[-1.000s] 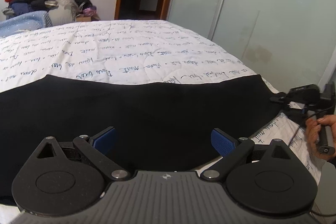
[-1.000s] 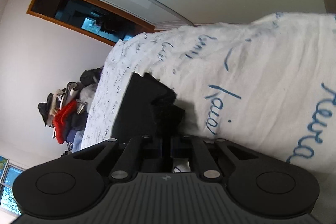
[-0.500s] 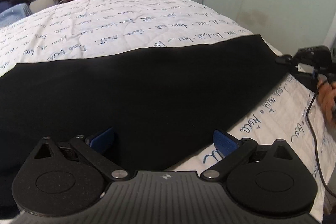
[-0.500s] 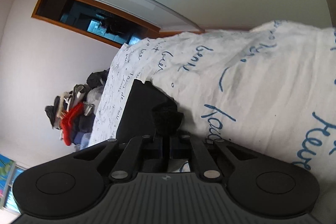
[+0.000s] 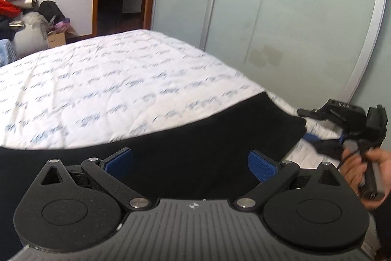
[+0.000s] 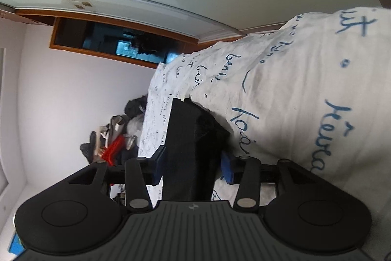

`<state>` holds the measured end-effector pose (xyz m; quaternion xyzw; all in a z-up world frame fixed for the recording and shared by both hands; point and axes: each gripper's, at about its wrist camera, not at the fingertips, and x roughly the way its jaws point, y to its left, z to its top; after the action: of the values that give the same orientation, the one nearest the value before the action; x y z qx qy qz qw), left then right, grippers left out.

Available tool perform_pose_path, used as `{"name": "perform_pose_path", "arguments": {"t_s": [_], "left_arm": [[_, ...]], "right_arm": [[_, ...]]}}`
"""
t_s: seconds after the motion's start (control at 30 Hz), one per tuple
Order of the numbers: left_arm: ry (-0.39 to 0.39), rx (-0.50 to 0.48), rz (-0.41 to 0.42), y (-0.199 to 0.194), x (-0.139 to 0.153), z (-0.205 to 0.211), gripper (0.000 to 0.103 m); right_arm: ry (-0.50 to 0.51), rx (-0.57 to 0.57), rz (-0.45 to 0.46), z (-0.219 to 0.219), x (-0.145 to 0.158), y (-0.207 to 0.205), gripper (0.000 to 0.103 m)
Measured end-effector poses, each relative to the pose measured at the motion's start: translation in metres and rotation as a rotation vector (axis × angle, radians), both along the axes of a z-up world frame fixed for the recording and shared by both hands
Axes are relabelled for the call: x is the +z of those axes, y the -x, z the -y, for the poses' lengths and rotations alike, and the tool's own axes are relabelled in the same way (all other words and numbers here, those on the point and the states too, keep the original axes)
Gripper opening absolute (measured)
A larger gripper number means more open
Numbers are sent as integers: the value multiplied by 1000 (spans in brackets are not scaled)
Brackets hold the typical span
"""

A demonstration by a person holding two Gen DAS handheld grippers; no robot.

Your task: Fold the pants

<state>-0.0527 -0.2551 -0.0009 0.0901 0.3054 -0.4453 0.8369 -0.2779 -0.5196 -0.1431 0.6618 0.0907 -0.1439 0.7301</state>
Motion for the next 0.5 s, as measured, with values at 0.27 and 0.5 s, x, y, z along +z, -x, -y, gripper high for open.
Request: {"name": "perform_pose_path", "arguments": {"t_s": [0.27, 0.5], "left_arm": [[10, -43, -60, 12, 2, 33, 101], [46, -69, -214, -22, 34, 102, 102]], "right_arm": [[136, -17, -114, -6, 5, -17, 11], [688, 8, -350, -58, 41, -49, 10]]}}
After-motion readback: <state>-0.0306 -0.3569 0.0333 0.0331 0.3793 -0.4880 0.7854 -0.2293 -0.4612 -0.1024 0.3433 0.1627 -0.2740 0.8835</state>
